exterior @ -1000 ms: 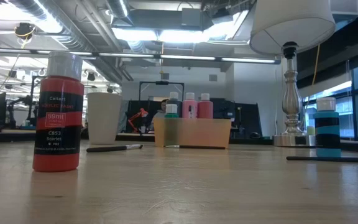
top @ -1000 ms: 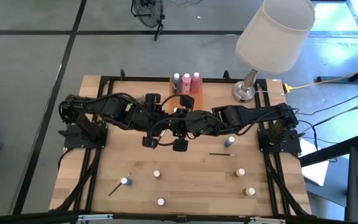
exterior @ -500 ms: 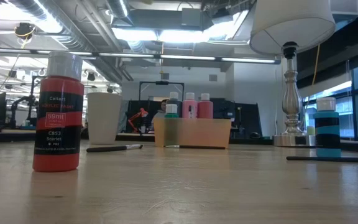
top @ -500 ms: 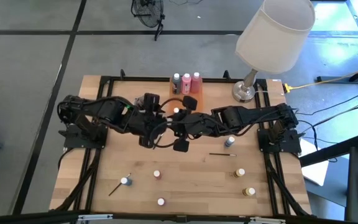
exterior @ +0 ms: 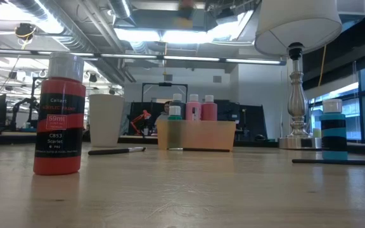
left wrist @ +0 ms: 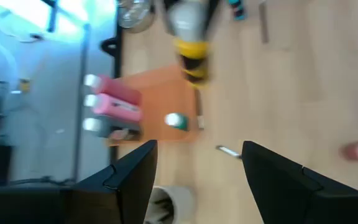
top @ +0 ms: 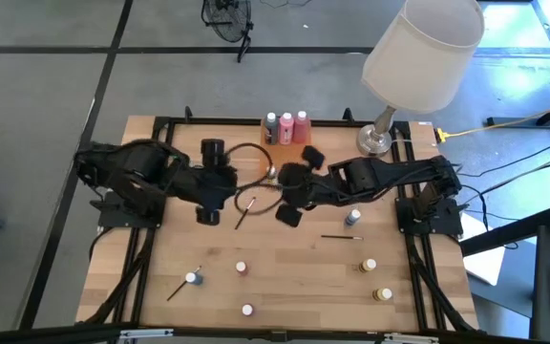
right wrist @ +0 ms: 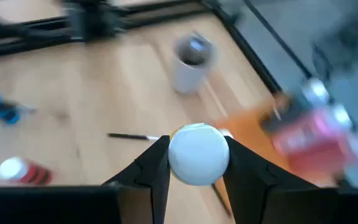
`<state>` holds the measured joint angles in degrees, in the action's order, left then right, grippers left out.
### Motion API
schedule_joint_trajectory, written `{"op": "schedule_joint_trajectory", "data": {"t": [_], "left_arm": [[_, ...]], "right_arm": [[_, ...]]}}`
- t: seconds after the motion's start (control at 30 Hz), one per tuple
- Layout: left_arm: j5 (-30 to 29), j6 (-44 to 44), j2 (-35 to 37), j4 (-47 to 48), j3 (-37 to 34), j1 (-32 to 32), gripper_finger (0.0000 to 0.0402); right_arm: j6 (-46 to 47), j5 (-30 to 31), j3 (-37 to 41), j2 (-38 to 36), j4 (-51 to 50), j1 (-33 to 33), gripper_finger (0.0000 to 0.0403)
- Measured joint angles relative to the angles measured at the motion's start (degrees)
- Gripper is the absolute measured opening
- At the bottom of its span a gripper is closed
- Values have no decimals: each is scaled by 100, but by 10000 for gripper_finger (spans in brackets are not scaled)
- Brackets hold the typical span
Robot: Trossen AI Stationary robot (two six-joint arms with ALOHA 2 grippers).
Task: Pick & Place Paint Supplies
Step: Put the yellow paint bottle into the orange bin
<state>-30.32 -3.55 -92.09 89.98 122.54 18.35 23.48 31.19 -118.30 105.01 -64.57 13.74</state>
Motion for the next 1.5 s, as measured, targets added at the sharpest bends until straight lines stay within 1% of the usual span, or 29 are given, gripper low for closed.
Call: {"op": "schedule_joint_trajectory", "data": {"t": [0.1,0.17,0.3,0.37,0.43,0.53,0.67,0.77,0.83,0.93,1.07,1.2,1.27,1.33,1.5], "left_arm": [[218,-39,157,1,-2,-11,231],[234,-83,310,2,-2,-11,230],[361,-303,640,-7,-50,-11,230],[449,-339,869,-2,-185,-11,230],[576,-370,1138,10,-390,-11,229],[734,-620,1574,7,-821,-11,228],[719,-1070,2211,-4,-1595,-10,228],[605,-1366,2682,-147,-2373,13,228],[693,-1565,2991,-394,-2931,86,229],[761,-1640,3402,-916,-3706,201,230],[925,-1649,3806,-1688,-4513,407,228],[1238,-1689,4078,-2175,-5003,597,226],[1438,-1707,4165,-2245,-5118,692,226],[1565,-1771,4221,-2241,-5184,787,226],[1537,-1823,4389,-2363,-5265,1010,226]], "right_arm": [[1009,-48,0,-91,-696,-229,124],[1370,-214,0,-120,-905,-411,124],[1487,-529,0,-95,-995,-688,124],[1485,-681,-5,-54,-957,-837,124],[1484,-975,24,-28,-945,-1004,124],[1481,-1369,129,-32,-670,-1261,124],[1364,-1476,130,31,-661,-1572,124],[1334,-1521,146,194,-689,-1803,124],[1334,-1711,146,273,-582,-1960,124],[1330,-1864,142,446,-479,-2131,124],[1340,-1958,149,754,-450,-2297,124],[1382,-1957,146,1046,-468,-2394,124],[1404,-2178,149,1173,-525,-2455,124],[1404,-2201,149,1256,-556,-2484,124],[1385,-2228,177,1368,-535,-2534,124]]}}
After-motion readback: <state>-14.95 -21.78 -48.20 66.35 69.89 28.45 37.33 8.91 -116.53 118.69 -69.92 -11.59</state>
